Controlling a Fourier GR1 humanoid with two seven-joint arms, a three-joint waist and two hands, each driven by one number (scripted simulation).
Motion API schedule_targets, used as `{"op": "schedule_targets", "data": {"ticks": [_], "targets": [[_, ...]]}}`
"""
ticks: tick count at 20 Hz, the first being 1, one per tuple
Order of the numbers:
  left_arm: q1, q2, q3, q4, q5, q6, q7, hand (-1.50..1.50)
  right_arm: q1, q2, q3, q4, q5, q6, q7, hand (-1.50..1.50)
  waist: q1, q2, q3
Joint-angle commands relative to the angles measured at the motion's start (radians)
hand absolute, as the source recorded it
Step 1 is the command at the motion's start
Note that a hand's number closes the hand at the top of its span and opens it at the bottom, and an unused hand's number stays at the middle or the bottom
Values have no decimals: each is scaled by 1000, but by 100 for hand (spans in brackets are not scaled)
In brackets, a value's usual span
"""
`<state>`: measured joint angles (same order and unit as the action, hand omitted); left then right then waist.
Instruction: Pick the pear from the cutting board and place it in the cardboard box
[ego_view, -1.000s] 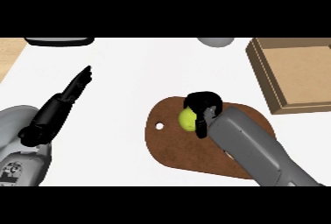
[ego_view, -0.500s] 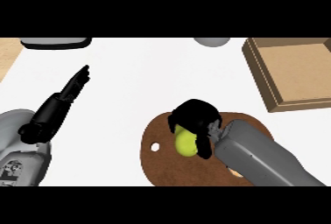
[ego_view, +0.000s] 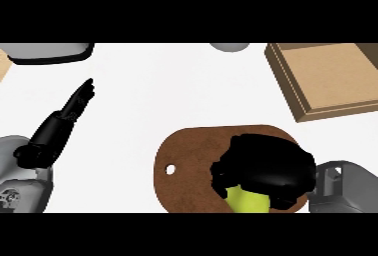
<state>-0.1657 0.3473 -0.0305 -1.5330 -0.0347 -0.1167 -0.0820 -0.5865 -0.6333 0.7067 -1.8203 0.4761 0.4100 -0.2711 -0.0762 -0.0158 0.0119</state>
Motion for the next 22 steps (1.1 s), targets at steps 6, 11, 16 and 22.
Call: {"op": "schedule_targets", "data": {"ticks": [6, 11, 16, 22], "targets": [[35, 23, 20, -35, 12, -17, -2, 0, 242, -356, -440, -80, -209, -203, -487, 150, -10, 7, -4], [22, 25, 22, -50, 23, -32, 0, 0, 357, -374, -674, 182, -429, -170, -533, 150, 24, 14, -8], [-34, 22, -7, -19, 2, -61, -2, 0, 253, -403, -799, 427, -524, -65, -470, 150, 77, 21, -12], [-67, -33, -39, 1, -33, -42, 14, 0, 28, -382, -767, 749, -424, -7, -471, 150, 107, 27, -12]]}}
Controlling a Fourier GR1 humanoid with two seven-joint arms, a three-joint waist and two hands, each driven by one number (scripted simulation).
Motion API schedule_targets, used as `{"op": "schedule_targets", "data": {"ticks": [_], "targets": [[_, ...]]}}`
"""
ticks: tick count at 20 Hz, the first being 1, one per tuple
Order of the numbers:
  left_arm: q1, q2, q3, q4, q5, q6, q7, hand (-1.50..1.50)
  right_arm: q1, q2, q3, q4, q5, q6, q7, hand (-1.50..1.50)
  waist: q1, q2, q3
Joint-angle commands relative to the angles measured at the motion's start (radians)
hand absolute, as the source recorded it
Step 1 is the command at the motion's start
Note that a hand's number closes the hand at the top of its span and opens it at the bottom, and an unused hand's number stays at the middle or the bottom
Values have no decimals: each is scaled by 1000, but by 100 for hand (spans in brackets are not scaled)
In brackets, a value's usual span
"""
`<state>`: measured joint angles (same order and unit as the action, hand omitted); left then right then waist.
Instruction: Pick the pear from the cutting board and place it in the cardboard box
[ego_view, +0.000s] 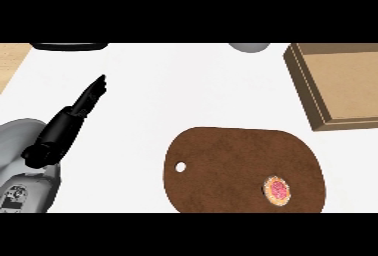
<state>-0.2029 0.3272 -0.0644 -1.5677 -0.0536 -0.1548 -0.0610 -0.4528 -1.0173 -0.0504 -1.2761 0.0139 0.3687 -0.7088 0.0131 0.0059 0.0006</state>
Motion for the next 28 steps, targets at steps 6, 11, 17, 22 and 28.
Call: {"op": "schedule_targets", "data": {"ticks": [6, 11, 17, 22, 28], "targets": [[-15, -30, -16, 20, -17, -11, -16, 0, -271, 21, 108, 416, 295, -69, -132, 150, 41, 9, 0], [-89, -31, -7, 66, -12, -21, -9, 0, -329, -23, 243, 527, 449, -8, -137, 150, 61, 25, 0], [-79, -40, -24, 35, -23, -23, -17, 0, -399, -20, 345, 691, 588, -34, -258, 150, 81, 29, 2], [-76, -43, -25, 43, -26, -25, -23, 0, -457, 13, 421, 790, 660, 0, -311, -150, 92, 31, 2], [-97, -40, -14, 52, -31, -20, -10, 0, -472, 45, 396, 823, 564, 39, -493, -150, 72, 27, 4]]}}
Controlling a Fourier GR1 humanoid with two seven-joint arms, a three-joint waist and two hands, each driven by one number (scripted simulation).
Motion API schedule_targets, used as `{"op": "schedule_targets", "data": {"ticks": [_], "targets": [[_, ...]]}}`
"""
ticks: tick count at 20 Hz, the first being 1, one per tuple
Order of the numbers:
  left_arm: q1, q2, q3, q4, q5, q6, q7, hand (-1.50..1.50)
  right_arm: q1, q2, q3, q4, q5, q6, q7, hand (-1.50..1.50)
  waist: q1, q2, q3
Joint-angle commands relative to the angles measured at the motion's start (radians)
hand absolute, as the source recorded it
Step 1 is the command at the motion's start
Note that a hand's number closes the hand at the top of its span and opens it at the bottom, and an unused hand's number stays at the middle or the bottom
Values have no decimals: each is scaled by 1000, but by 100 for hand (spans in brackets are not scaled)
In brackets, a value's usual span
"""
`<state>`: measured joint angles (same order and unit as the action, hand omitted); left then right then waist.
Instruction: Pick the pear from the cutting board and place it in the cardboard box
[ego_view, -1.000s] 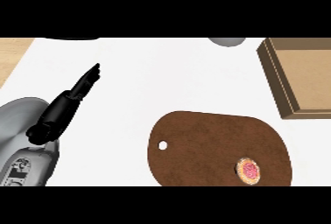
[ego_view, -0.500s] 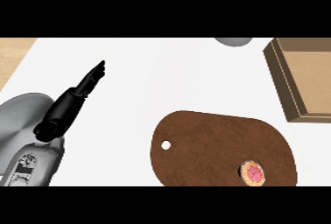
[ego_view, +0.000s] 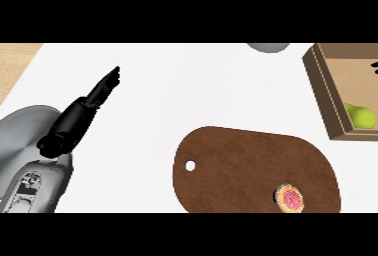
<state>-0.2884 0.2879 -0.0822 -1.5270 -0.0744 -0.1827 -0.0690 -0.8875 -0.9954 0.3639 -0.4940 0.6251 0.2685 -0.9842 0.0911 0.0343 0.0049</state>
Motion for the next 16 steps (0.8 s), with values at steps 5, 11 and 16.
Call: {"op": "schedule_targets", "data": {"ticks": [5, 11, 16], "targets": [[7, -4, 0, 13, -6, 5, -3, 0, -31, 135, -179, 106, -330, 325, -141, -150, -18, -5, 3], [2, -17, -13, -8, -5, 5, 2, 0, -78, 154, -310, 238, -533, 487, 93, -150, -2, -2, 2], [-13, -12, 1, 12, -3, 5, -10, 0, -108, 126, -386, 309, -634, 558, 217, -150, -5, 12, 4]]}}
